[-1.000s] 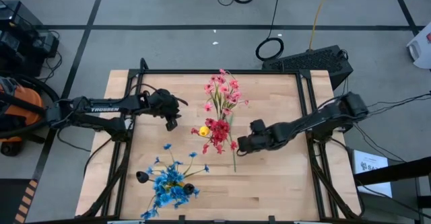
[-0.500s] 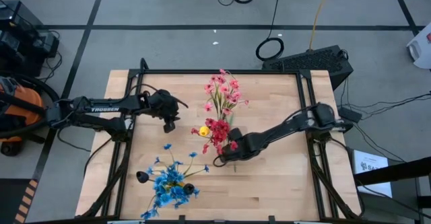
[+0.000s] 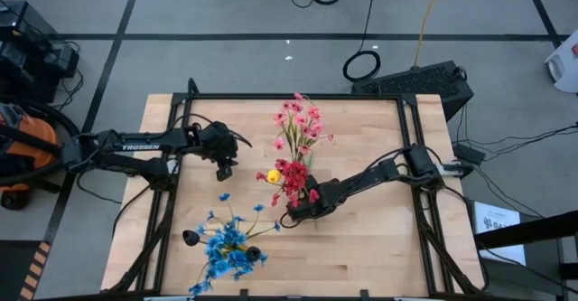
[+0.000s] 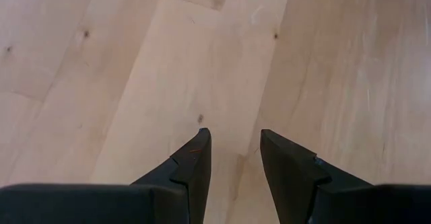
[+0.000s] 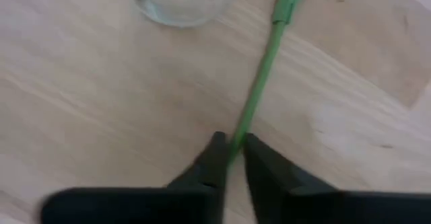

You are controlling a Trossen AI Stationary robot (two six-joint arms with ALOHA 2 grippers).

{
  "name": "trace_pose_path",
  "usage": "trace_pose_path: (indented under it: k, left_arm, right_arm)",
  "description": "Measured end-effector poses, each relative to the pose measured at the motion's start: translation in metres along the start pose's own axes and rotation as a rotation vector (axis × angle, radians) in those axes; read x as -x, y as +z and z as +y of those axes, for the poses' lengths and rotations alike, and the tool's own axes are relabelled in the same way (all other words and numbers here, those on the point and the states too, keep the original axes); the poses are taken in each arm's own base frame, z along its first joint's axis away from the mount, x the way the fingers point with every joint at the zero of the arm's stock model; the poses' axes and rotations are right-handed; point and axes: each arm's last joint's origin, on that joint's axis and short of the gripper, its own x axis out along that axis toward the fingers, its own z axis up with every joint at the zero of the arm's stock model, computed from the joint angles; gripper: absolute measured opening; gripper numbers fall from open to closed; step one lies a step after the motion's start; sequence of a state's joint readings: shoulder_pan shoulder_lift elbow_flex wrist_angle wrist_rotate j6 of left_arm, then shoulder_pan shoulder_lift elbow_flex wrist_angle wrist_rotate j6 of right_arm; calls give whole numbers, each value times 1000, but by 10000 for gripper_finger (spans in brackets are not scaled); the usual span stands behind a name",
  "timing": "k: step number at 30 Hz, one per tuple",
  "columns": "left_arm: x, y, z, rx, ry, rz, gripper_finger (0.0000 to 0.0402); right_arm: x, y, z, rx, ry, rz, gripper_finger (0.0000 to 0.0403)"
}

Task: Sort flowers into vase by color
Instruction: Put the yellow tulip into the transparent vase

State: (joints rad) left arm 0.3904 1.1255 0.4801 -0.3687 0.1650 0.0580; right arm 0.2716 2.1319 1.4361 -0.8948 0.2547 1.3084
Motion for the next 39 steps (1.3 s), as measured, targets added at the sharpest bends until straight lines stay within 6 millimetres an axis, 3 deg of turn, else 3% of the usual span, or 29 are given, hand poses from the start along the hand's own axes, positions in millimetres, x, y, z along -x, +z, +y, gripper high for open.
trace_pose_path:
  k: [2, 9, 13, 18, 23, 28, 39]
  left_arm:
    - [0, 0, 0, 1, 0, 2, 134]
    - [0, -4, 0, 8, -6, 40, 134]
    - [0, -4, 0, 34, -6, 43, 134]
    - [0, -4, 0, 58, -6, 40, 134]
    - [0, -1, 0, 76, -5, 11, 134]
    - [0, 5, 0, 123, -5, -47, 134]
    - [2, 18, 1, 102, 14, -188, 134]
  right_arm:
    - [1, -2, -3, 42, -22, 7, 12]
    - [10, -11, -35, 167, -142, 122, 2]
    - [14, -26, -77, 130, -111, 160, 1]
    - [19, -49, -137, -49, 99, 113, 0]
    - [31, -58, -182, -182, 342, -83, 0]
    - [53, -56, -204, -116, 561, -298, 0]
    - [103, -46, -245, -19, 659, -780, 0]
